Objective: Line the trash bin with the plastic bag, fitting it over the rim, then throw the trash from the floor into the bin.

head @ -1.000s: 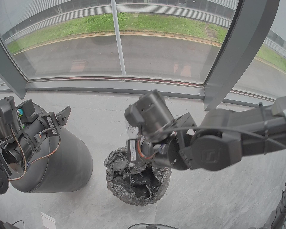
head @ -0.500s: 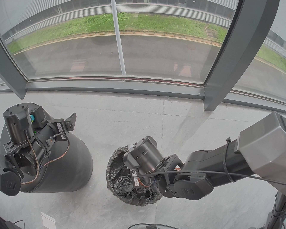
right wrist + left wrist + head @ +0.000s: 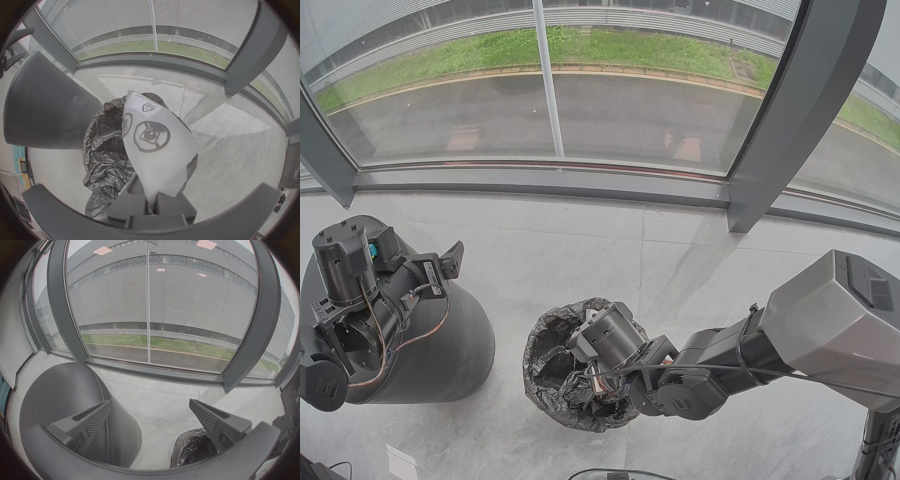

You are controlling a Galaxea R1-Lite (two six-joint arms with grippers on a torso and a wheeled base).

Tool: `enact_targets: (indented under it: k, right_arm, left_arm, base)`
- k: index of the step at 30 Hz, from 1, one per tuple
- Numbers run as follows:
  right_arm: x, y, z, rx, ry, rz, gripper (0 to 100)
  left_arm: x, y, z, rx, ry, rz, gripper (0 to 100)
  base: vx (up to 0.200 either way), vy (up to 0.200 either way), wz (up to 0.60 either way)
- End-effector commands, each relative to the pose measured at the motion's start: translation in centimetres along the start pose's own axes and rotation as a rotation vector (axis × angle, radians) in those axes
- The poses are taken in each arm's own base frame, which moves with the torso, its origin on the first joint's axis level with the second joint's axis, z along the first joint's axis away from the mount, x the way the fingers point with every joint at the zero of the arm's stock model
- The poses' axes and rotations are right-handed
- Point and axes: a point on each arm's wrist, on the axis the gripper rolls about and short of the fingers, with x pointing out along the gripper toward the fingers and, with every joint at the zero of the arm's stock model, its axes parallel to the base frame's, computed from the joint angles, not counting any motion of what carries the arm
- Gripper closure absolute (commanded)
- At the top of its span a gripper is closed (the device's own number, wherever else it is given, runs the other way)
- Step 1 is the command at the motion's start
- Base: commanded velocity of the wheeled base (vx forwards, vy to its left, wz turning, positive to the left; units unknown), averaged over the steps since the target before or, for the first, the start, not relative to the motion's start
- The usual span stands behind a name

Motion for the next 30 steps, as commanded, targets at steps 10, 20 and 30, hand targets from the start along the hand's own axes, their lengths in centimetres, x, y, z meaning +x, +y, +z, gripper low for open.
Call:
enact_targets:
  k: [10,20,30]
  right_arm:
    - [1.12,-0.22,-0.21,0.003,-0.005,-0.009,100]
    - [0.92,-0.25,0.14,0.021,-0.021,-0.003,0]
    - [0.59,-0.15,0.29,0.036,-0.062,0.010,0]
  left_arm:
    - [0.03,-0.03,-0.20,0.003,0.007,-0.002,0]
    - [-0.02,-0.05,-0.27,-0.003,-0.011,-0.007,0]
    - [-0.10,0.01,-0.39,0.010,-0.011,-0.007,0]
  base:
    - [0.000,0.000,0.00]
    - [0.000,0.000,0.00]
    - [0.000,0.000,0.00]
